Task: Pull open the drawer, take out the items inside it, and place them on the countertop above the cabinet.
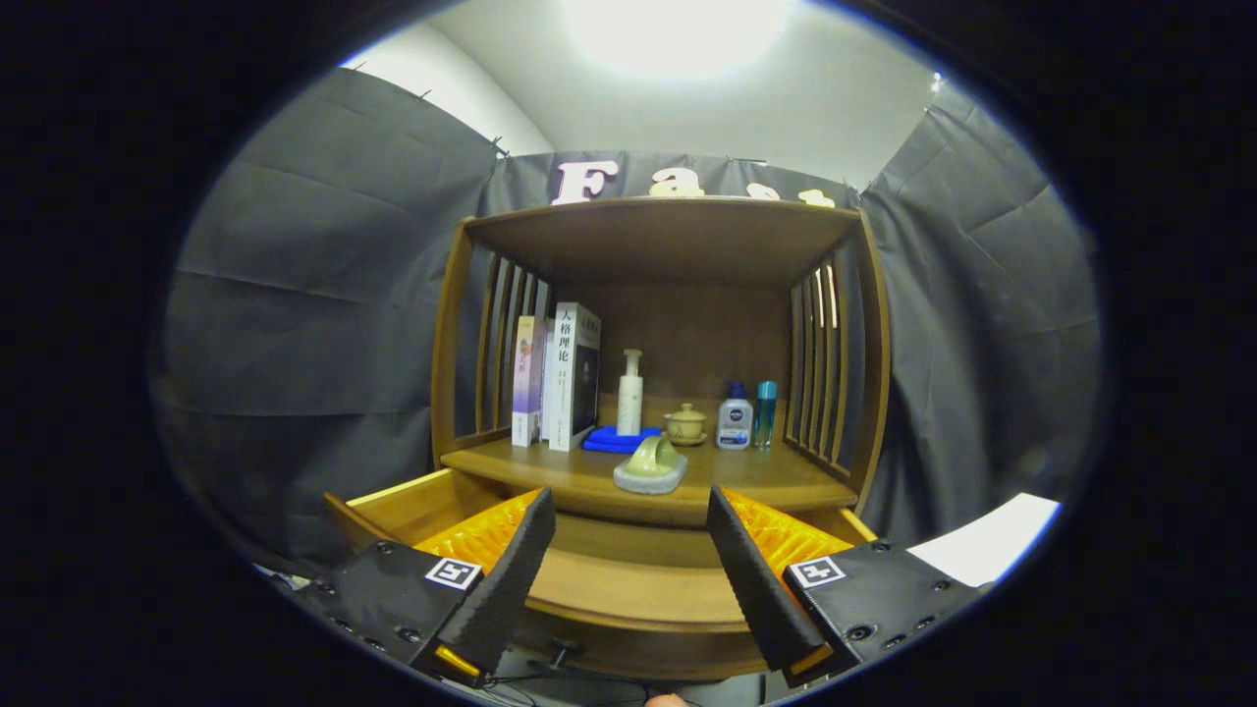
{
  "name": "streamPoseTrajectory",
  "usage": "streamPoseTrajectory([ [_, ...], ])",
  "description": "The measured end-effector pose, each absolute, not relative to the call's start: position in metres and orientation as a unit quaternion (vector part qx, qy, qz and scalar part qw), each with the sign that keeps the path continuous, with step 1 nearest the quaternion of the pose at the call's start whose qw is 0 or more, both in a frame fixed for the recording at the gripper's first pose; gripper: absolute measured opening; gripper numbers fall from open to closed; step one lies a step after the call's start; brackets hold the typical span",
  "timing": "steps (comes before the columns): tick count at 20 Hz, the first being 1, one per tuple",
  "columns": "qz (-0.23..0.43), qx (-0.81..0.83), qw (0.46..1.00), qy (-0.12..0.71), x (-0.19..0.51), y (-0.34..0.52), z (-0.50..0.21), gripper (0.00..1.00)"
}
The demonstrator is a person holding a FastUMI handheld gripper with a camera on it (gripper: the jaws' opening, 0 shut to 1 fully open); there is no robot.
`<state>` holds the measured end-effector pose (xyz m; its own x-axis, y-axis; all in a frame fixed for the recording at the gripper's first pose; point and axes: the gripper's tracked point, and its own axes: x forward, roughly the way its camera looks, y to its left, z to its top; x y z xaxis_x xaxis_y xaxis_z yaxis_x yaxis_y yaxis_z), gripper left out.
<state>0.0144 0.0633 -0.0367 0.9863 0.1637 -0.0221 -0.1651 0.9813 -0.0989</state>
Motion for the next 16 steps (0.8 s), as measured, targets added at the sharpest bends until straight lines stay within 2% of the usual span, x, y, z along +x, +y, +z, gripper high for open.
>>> streamPoseTrajectory([
  [9, 0.065, -0.05, 0.996, 0.039, -0.015, 0.06, -0.106, 0.99],
  [12, 0.052, -0.064, 0.997, 0.009, -0.018, 0.058, -0.101, 1.0],
  [16, 0.042, -0.039, 0.997, 0.044, -0.026, 0.063, -0.131, 1.0],
])
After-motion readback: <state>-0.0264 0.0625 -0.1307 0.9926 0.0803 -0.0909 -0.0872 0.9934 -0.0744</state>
